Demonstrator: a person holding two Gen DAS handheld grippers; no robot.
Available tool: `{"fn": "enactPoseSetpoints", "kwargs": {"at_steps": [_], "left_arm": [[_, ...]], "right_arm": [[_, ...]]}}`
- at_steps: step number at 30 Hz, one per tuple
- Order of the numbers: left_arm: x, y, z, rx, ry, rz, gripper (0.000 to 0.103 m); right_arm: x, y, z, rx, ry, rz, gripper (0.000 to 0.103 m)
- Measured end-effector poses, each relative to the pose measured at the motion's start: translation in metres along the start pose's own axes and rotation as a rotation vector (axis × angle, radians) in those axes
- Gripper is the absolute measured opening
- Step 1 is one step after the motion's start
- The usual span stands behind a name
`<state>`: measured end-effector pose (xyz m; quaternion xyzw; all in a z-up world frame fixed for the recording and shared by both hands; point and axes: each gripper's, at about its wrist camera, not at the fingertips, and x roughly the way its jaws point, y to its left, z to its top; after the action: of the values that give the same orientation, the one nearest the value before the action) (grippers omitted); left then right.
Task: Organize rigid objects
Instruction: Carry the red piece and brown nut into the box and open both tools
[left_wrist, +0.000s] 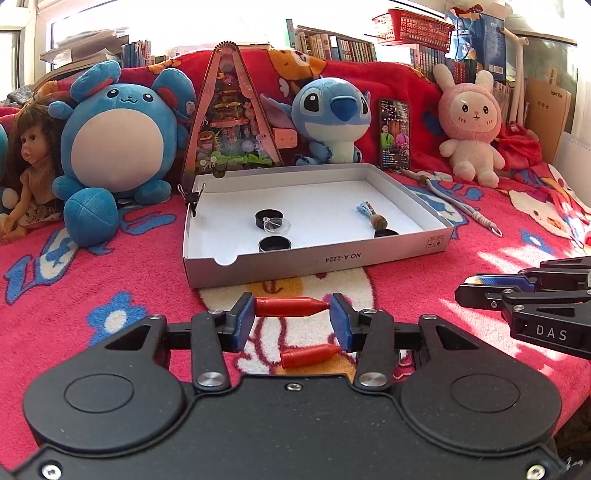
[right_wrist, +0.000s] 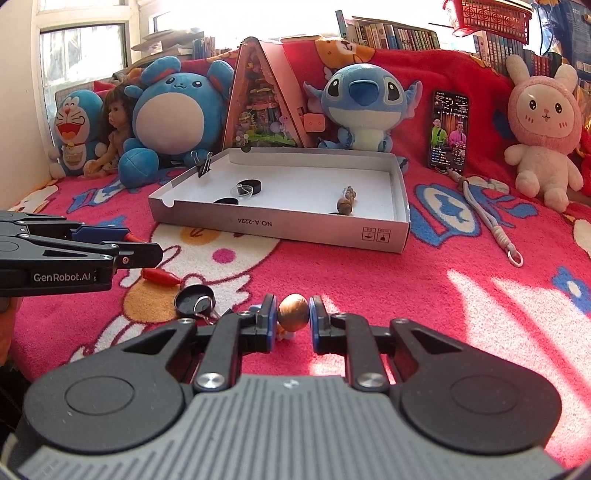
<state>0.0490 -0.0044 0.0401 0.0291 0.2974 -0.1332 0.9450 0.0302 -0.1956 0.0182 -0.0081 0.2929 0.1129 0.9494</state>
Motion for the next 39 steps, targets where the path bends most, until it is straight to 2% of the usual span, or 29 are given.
{"fn": "enactPoseSetpoints", "kwargs": {"at_steps": [9,13,15,19,22,27,39], "left_arm": [[0.047,0.021,0.078,-0.073,0.008,-0.011,0.042],[0.082,0.027,0.112,-0.113,0.043,-0.019,0.042],[0.107,0.024,0.129,-0.098,0.066,-0.021,0.042],[0.158,0.016,0.153,-0.058,0.118,0.045,0.042],[0.189,0.019,0.159,-0.102,0.168,0.061,0.042],[0.214,0.03,0.153,-0.163,0.226,0.081,0.042],[0.226,0.025,0.141,-0.12,0.242,0.104,0.042]], "right_arm": [[0.043,-0.033,0.074,0.082,-0.004,-0.007,0.022],[0.078,-0.051,0.106,0.146,0.055,0.014,0.022],[0.101,-0.059,0.118,0.176,0.101,0.021,0.022],[0.151,-0.07,0.138,0.207,0.176,-0.024,0.022],[0.178,-0.074,0.142,0.221,0.22,-0.055,0.022],[0.198,-0.074,0.139,0.229,0.249,-0.067,0.022],[0.211,-0.071,0.14,0.215,0.265,-0.087,0.022]]}}
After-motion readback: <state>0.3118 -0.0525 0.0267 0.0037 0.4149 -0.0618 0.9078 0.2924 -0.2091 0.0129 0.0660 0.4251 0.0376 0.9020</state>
